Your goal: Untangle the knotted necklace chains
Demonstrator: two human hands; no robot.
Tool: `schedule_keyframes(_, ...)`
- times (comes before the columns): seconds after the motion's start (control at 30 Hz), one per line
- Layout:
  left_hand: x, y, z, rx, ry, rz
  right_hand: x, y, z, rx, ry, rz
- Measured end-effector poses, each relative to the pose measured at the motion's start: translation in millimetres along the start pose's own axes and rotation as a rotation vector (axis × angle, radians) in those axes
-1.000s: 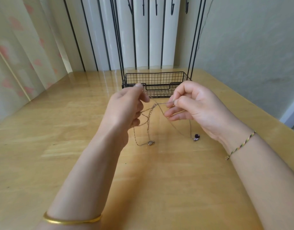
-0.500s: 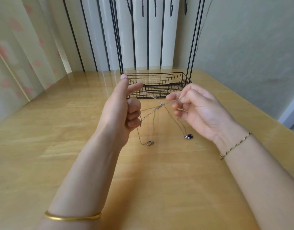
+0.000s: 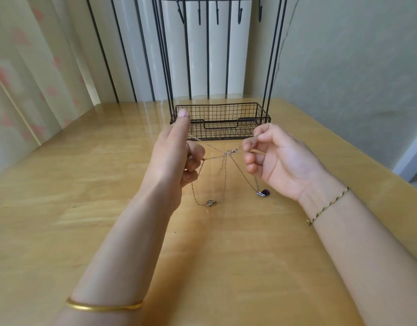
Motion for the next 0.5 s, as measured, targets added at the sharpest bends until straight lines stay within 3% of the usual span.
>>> schedule_keyframes(0.27, 0, 13, -6, -0.149, 0.101, 0.02, 4, -15, 0, 0.097, 0.092, -0.055)
schedule_keyframes(0.5, -5, 21, -24, -0.205, 0.046, 0.004, 12, -24, -2, -0.091, 0.095, -0.071)
Point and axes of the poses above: each hand's wrist, its own x-axis away from the middle knuckle, its own y-axis out of the palm, z = x × y, the point moved 9 cm from there along -x, towards the middle knuckle, and after that the axes turned 8 degrees about -y, right-handed, at the moved point
